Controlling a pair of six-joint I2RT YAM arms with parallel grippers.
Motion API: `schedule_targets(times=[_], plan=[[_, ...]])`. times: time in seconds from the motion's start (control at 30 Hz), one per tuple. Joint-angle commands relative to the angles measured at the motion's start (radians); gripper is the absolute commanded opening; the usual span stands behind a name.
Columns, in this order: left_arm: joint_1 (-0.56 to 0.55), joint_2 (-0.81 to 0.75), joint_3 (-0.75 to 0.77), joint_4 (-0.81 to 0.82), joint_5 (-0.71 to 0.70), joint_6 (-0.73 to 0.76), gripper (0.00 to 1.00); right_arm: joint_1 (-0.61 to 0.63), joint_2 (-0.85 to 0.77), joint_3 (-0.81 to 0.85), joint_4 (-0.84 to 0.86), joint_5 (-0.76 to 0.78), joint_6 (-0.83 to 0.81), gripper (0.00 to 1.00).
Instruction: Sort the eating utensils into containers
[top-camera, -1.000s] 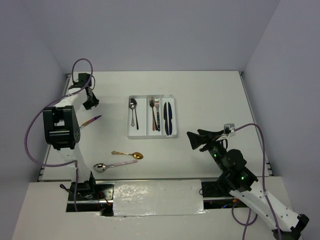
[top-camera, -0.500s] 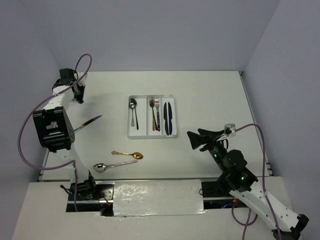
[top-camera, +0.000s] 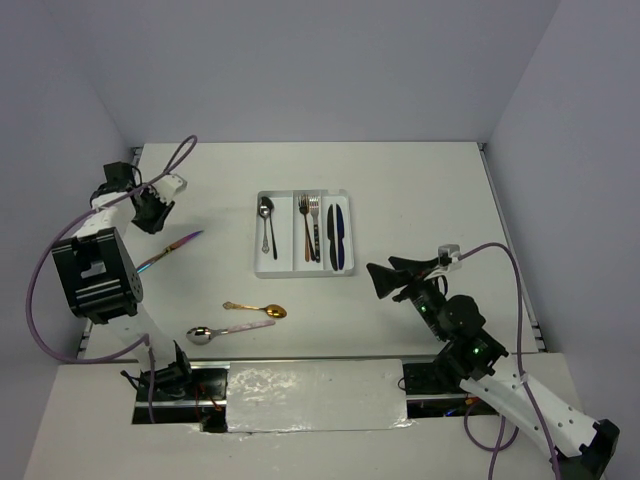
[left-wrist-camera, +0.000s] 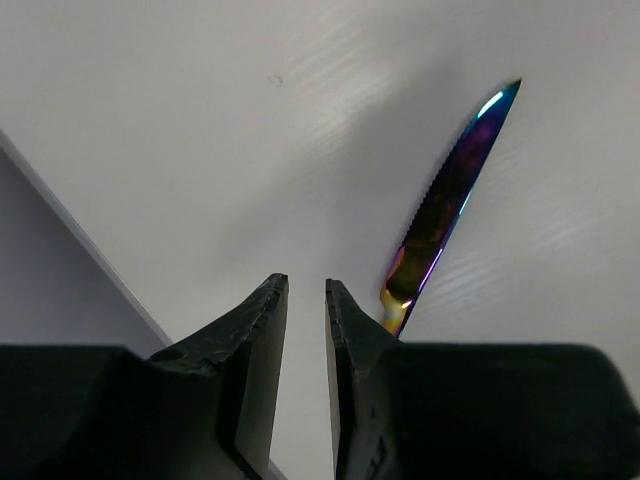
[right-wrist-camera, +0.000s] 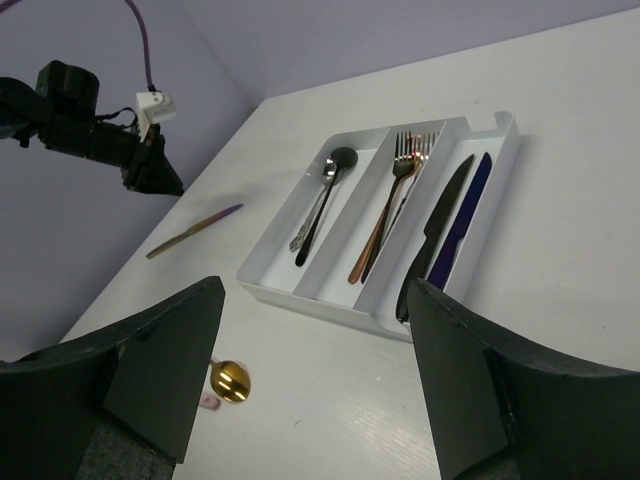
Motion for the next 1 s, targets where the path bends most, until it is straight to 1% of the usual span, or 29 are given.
schedule_targets(times=[0.0,0.07,0.2,0.27,0.3,0.33,0.37,0.43,0.73,0.8,0.87,0.97], plan=[[0.054,-0.035,-0.022,-0.078,0.096,0.162,0.35,0.003,0.003,-0.014,0.092,-0.013,-0.027,0.82],[0.065,-0.035,-0.043,-0.063,0.077,0.161,0.35,0.002,0.002,-0.020,0.097,-0.008,-0.030,0.82],[0.070,-0.003,-0.055,-0.090,0.031,0.200,0.35,0.002,-0.002,-0.022,0.093,-0.005,-0.033,0.82],[0.074,0.012,-0.059,-0.093,0.041,0.220,0.35,0.002,-0.007,-0.027,0.106,-0.013,-0.033,0.82],[0.076,0.015,-0.060,-0.096,0.056,0.240,0.52,0.002,-0.008,-0.033,0.113,-0.015,-0.035,0.82],[0.078,0.012,-0.071,-0.090,0.067,0.248,0.58,0.000,-0.005,-0.036,0.116,-0.010,-0.035,0.82],[0.079,0.014,-0.074,-0.083,0.072,0.252,0.58,0.002,-0.004,-0.037,0.120,-0.008,-0.036,0.82],[0.082,0.017,-0.079,-0.070,0.067,0.266,0.58,0.003,0.009,-0.042,0.132,0.001,-0.039,0.82],[0.087,0.020,-0.082,-0.113,0.087,0.300,0.58,0.002,0.045,-0.042,0.147,-0.005,-0.044,0.82],[0.087,0.038,-0.071,-0.127,0.106,0.299,0.59,0.003,0.036,-0.048,0.153,-0.008,-0.042,0.82],[0.079,0.058,-0.051,-0.176,0.133,0.306,0.58,0.002,0.030,-0.053,0.156,-0.013,-0.044,0.82],[0.070,0.084,-0.040,-0.198,0.118,0.317,0.59,0.002,0.027,-0.054,0.155,-0.013,-0.042,0.82]])
